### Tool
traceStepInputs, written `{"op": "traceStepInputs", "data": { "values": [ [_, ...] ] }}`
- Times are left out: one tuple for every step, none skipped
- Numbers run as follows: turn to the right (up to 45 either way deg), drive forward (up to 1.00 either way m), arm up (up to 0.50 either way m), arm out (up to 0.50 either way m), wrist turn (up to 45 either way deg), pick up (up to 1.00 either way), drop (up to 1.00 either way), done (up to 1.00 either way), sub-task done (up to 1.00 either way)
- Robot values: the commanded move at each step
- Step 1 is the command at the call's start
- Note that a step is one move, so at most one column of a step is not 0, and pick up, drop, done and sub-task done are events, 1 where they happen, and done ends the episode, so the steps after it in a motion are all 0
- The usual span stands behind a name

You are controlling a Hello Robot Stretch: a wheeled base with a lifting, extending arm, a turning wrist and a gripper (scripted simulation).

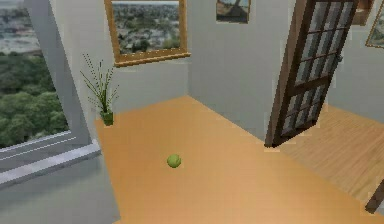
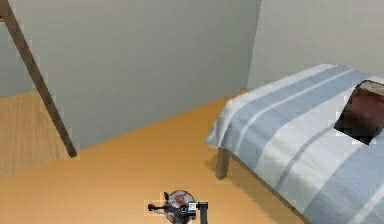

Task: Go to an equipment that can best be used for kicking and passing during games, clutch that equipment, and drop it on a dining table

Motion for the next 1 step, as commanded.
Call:
{"op": "traceStepInputs", "data": {
  "values": [
    [0.0, 0.00, 0.00, 0.00, 36.0, 0.00, 0.00, 0.00, 0.00]
  ]
}}
